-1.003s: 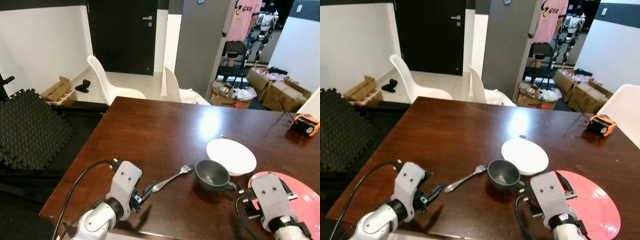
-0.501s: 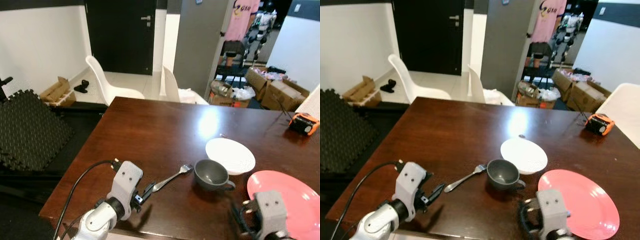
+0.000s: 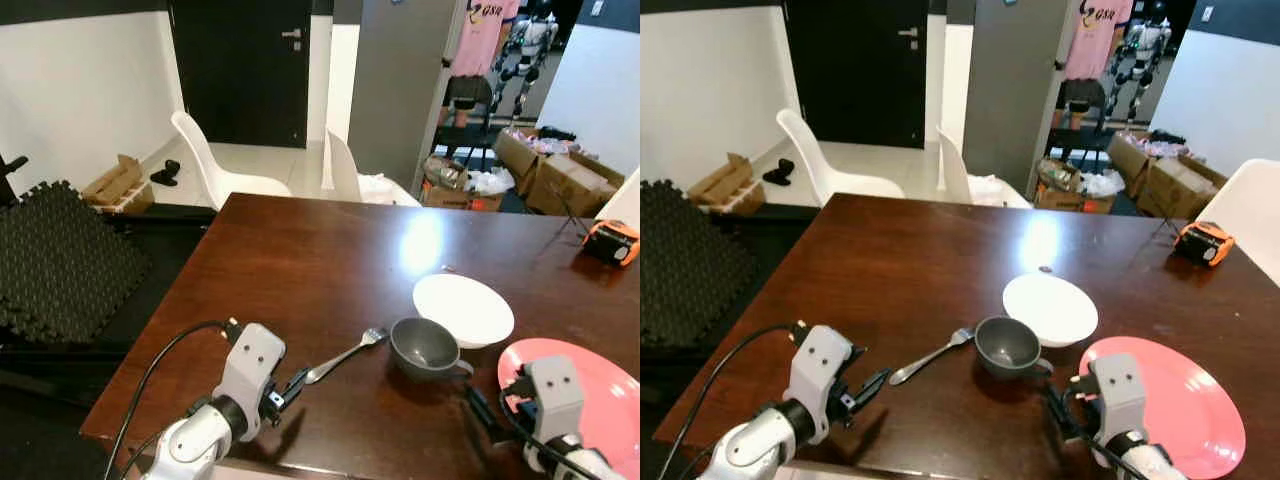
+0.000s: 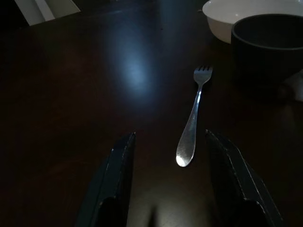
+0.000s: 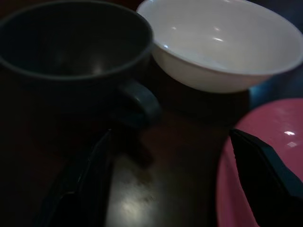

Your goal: Setting the table

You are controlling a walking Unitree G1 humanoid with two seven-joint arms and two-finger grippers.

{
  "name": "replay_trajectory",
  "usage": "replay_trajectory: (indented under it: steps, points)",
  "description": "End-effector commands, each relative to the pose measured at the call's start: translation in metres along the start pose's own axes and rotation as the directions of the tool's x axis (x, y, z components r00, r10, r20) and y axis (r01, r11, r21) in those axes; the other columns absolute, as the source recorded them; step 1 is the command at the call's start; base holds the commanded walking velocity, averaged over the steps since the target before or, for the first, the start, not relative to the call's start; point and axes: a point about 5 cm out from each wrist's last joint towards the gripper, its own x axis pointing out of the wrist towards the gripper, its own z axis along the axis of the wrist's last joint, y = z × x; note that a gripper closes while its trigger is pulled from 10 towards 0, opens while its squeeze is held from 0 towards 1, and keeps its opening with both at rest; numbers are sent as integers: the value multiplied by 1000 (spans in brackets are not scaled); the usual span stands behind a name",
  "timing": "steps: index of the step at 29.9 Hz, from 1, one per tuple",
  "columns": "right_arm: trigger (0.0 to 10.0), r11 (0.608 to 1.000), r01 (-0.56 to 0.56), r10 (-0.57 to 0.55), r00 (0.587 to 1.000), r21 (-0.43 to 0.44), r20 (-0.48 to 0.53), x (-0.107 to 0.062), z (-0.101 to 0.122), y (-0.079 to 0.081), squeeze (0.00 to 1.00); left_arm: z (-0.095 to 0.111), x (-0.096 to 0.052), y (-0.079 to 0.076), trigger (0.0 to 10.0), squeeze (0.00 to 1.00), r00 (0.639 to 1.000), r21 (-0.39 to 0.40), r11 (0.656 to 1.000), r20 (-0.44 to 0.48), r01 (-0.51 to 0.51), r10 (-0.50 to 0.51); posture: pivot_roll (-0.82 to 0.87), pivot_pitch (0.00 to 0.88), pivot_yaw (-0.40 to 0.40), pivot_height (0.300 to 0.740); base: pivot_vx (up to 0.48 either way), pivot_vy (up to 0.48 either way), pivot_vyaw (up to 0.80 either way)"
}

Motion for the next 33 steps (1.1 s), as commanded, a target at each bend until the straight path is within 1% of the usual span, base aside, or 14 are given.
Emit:
replay_trajectory:
  steps: [1, 10, 13, 14, 15, 16, 18, 19, 21, 24, 26, 29, 30, 33]
  points:
    - [10000, 999, -31, 31, 1000, -8, 5, 0, 1, -1, 0, -7, -3, 0, 10000, 0, 1000, 6, 1000, -30, 4, -4, -1, 94, 88, 740, 0, 0, 0]
    - [10000, 994, -75, 75, 997, -80, -5, 4, 5, -12, 0, -5, -3, 1, 10000, 0, 1000, 9, 1000, -30, 2, -1, 4, 97, 92, 740, 0, 0, 0]
    - [10000, 992, -109, 108, 994, -71, -11, 4, 4, -12, 0, -6, -3, 0, 10000, 0, 1000, 9, 1000, -31, 3, -3, 4, 97, 92, 740, 0, 0, 0]
    - [9333, 989, -135, 134, 991, -60, -13, 4, 4, -10, 0, -6, -3, 0, 10000, 0, 999, 9, 1000, -32, 4, -4, 8, 99, 93, 740, 0, 0, 0]
    - [9333, 987, -152, 151, 988, -52, -14, 4, 4, -9, 0, -5, -3, 0, 10000, 0, 999, 9, 1000, -32, 4, -4, 8, 100, 93, 740, 0, 0, 0]
    - [6706, 984, -170, 170, 985, -45, -15, 5, 4, -7, 0, -5, -3, 0, 10000, 0, 999, 9, 1000, -32, 4, -4, 9, 100, 92, 740, 0, 0, 0]
    - [6706, 984, -170, 170, 985, -45, -15, 5, 4, -7, 0, -5, -3, 0, 10000, 0, 999, 9, 1000, -32, 4, -4, 9, 100, 92, 740, 0, 0, 0]
    - [4549, 981, -191, 191, 982, -39, -12, 6, 4, -5, 0, -5, -3, 0, 10000, 0, 999, 9, 1000, -32, 3, -2, 12, 101, 93, 740, 0, 0, 0]
    - [2980, 973, -227, 227, 974, -35, -5, 10, 5, 1, 0, -5, -4, 1, 10000, 0, 999, 9, 1000, -33, -1, 1, 16, 103, 91, 740, 0, 0, 0]
    - [2784, 970, -239, 239, 971, -37, -2, 11, 6, 3, 0, -5, -4, 1, 10000, 0, 999, 9, 1000, -33, -3, 3, 18, 103, 90, 740, 0, 0, 0]
    - [706, 965, -260, 261, 965, -43, 5, 14, 7, 5, 0, -5, -4, 1, 10000, 0, 999, 8, 1000, -34, -6, 6, 20, 104, 90, 740, 0, 0, 0]
    - [706, 962, -271, 271, 962, -46, 11, 17, 9, 7, 0, -5, -5, 1, 10000, 0, 999, 7, 1000, -35, -8, 9, 21, 105, 88, 740, 0, 0, 0]
    - [0, 959, -278, 279, 960, -48, 12, 18, 9, 8, 0, -5, -5, 1, 10000, 0, 999, 7, 1000, -35, -9, 9, 22, 105, 86, 740, 0, 0, 0]
    - [0, 948, -316, 317, 948, -42, 21, 20, 10, 18, 0, -6, -5, 1, 10000, 0, 999, 5, 1000, -35, -12, 12, 22, 108, 84, 740, 0, 0, 0]
